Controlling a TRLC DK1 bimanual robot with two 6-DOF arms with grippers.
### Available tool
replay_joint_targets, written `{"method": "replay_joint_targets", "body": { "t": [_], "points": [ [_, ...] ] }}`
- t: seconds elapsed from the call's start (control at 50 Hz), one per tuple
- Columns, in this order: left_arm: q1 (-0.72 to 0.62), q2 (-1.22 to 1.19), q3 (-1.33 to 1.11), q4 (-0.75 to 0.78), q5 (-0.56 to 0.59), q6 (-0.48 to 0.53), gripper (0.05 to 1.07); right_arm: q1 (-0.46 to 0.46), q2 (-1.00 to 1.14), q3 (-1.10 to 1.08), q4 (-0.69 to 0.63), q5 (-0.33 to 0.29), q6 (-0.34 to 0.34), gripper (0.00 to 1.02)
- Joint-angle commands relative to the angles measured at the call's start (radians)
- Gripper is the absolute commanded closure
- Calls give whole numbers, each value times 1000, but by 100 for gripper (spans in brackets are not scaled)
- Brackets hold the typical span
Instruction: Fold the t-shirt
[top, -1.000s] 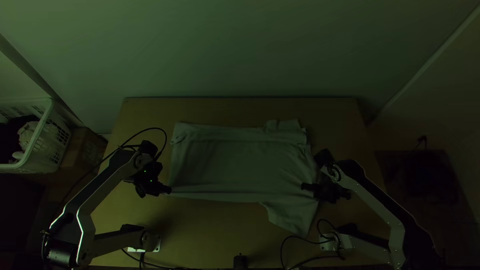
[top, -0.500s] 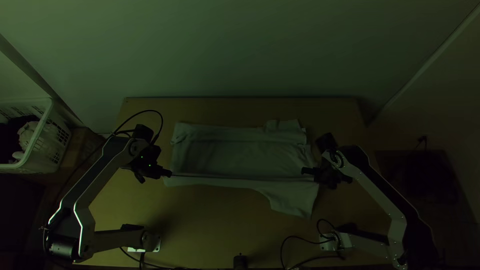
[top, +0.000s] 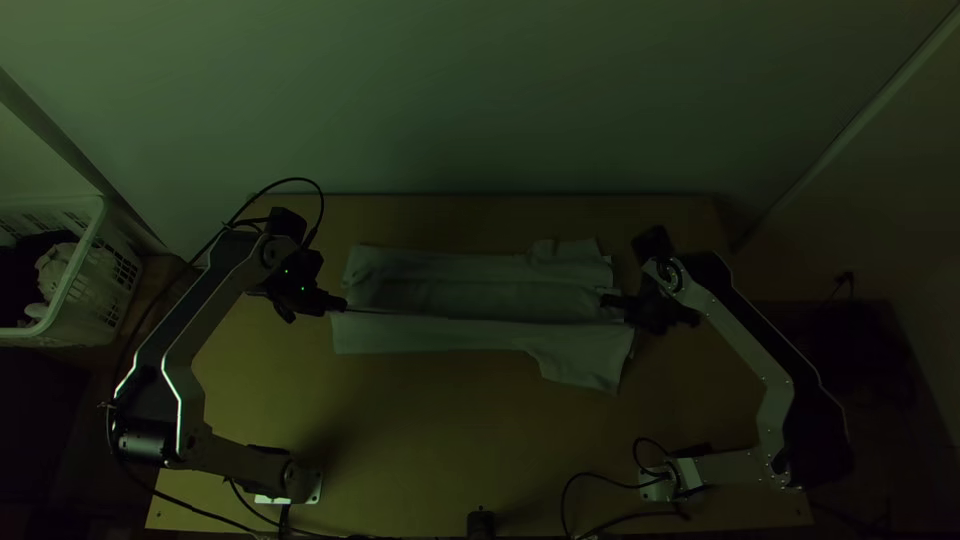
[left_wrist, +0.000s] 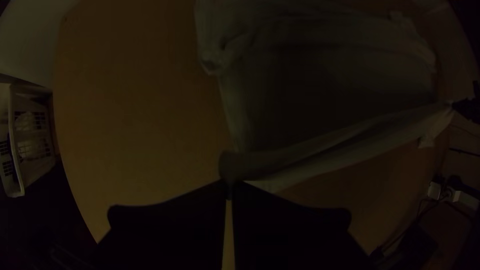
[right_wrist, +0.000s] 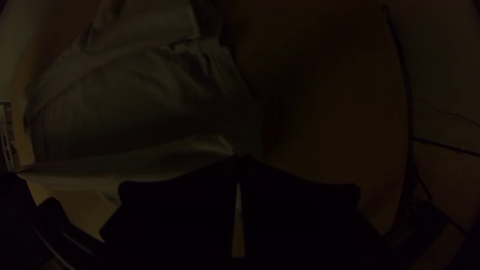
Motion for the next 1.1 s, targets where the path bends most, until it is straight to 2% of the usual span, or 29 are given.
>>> {"method": "replay_joint_targets", "body": {
  "t": [0.0,0.7,1.08],
  "points": [
    [12,48,72,-3,-1,1,104,-10,48,60,15,17,-22,100],
    [30,321,415,-7,-1,-14,104,-64,377,389,78,17,-71,100],
    [41,410,465,17,-1,-22,104,-81,541,534,94,17,-82,100]
  ]
}}
